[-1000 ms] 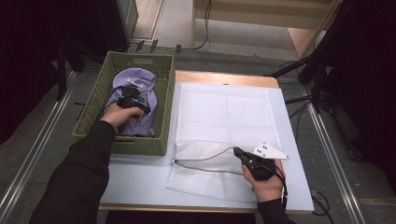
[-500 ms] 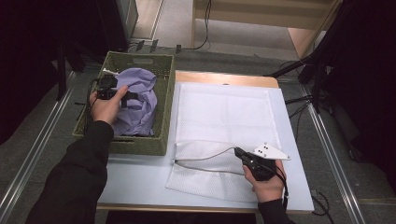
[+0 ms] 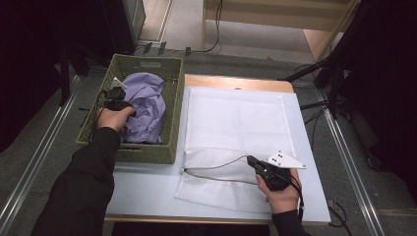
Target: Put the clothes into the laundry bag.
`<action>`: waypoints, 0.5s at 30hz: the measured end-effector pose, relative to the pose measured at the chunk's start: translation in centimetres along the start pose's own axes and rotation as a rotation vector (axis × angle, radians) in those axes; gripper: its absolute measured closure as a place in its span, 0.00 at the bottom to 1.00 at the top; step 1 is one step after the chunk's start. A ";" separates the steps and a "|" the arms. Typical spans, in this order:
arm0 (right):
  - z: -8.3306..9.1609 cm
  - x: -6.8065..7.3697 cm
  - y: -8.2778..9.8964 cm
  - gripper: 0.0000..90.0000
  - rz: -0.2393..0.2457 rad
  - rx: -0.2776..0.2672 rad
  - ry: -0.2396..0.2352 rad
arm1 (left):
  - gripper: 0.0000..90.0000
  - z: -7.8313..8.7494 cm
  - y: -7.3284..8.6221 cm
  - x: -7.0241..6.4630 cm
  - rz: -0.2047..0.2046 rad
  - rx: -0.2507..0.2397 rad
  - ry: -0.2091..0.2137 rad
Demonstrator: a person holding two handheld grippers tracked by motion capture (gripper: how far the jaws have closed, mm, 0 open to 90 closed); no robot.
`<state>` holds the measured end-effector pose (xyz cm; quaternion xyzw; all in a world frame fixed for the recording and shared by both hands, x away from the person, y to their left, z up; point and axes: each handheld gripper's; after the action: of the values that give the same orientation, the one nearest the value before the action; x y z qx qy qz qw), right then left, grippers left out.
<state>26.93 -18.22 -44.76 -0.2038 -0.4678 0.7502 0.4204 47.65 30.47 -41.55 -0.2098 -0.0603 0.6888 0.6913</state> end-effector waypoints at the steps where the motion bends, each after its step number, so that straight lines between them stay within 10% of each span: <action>1: 0.0 0.0 0.0 1.00 -0.001 -0.001 0.000 | 0.96 0.1 0.0 -0.4 -0.024 -0.008 0.047; 8: -0.2 0.1 0.0 1.00 -0.001 0.001 -0.003 | 0.87 0.3 0.0 -3.1 -0.120 -0.009 0.374; 15: -0.4 0.3 0.0 1.00 0.003 0.009 -0.009 | 0.36 -0.5 -0.1 -5.1 -0.128 0.043 0.409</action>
<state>27.05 -17.71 -44.90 -0.1992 -0.4661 0.7539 0.4180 47.73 25.40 -40.94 -0.3261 0.0828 0.5879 0.7357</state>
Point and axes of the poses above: each handheld gripper's, and its own axes: z roughly backward along the jaws, y roughly out of its underside, x roughly to its left, and after that the axes turned 1 degree about y, right-handed
